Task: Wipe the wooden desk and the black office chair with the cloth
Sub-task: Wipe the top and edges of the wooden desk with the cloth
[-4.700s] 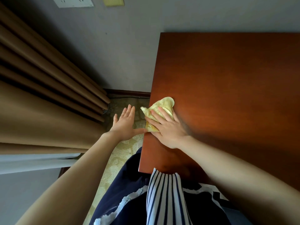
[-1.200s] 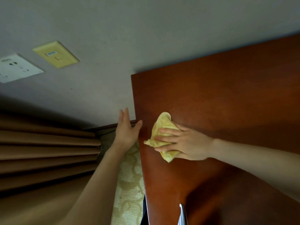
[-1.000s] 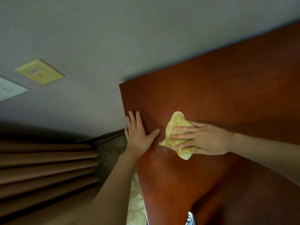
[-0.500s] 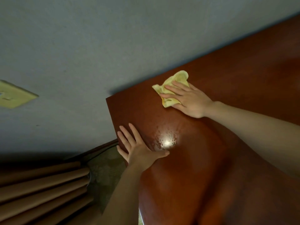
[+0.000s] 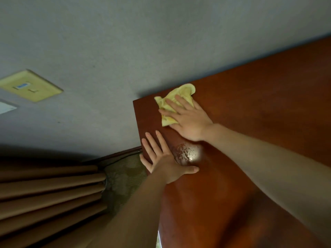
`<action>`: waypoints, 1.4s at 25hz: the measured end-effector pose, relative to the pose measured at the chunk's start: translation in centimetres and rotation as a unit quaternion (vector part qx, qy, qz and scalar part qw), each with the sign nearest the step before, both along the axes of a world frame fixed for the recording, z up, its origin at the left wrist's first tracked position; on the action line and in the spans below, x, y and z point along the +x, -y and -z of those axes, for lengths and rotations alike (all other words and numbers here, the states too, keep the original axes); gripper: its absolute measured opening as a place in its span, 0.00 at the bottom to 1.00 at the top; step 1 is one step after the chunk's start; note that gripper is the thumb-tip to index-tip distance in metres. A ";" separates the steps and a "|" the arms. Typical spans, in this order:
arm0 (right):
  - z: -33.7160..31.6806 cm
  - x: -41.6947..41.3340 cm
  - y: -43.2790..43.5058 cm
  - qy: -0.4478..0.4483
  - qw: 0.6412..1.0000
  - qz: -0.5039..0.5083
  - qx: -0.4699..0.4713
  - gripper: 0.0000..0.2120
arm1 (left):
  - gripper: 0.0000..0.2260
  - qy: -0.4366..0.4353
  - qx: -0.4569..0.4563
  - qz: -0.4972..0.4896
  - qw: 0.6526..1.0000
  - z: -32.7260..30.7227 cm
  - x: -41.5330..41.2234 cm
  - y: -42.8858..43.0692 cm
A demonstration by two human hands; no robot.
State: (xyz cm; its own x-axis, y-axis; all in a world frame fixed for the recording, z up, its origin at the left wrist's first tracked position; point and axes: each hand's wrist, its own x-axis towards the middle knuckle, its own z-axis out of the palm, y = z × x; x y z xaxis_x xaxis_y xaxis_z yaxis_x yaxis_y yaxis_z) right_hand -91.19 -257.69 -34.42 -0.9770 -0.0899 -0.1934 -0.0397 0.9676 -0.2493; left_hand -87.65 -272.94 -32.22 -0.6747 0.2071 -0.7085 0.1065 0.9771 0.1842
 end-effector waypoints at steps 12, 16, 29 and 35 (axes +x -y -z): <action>-1.2 12.3 -4.6 0.042 0.998 -0.023 -0.043 0.24 | 0.69 0.009 -0.013 0.000 1.000 -0.8 0.2 -0.2; -1.3 10.5 -8.0 0.023 0.996 0.071 -0.044 0.24 | 0.69 0.009 -0.008 0.004 1.000 -0.5 0.3 -0.1; -0.9 -5.0 -2.0 0.038 0.997 0.065 -0.023 0.24 | 0.70 0.004 -0.013 -0.001 1.000 -0.3 0.2 -0.3; -1.1 -5.5 5.2 0.021 0.996 -0.075 -0.030 0.23 | 0.68 0.008 -0.027 0.003 1.000 -0.2 0.0 -0.3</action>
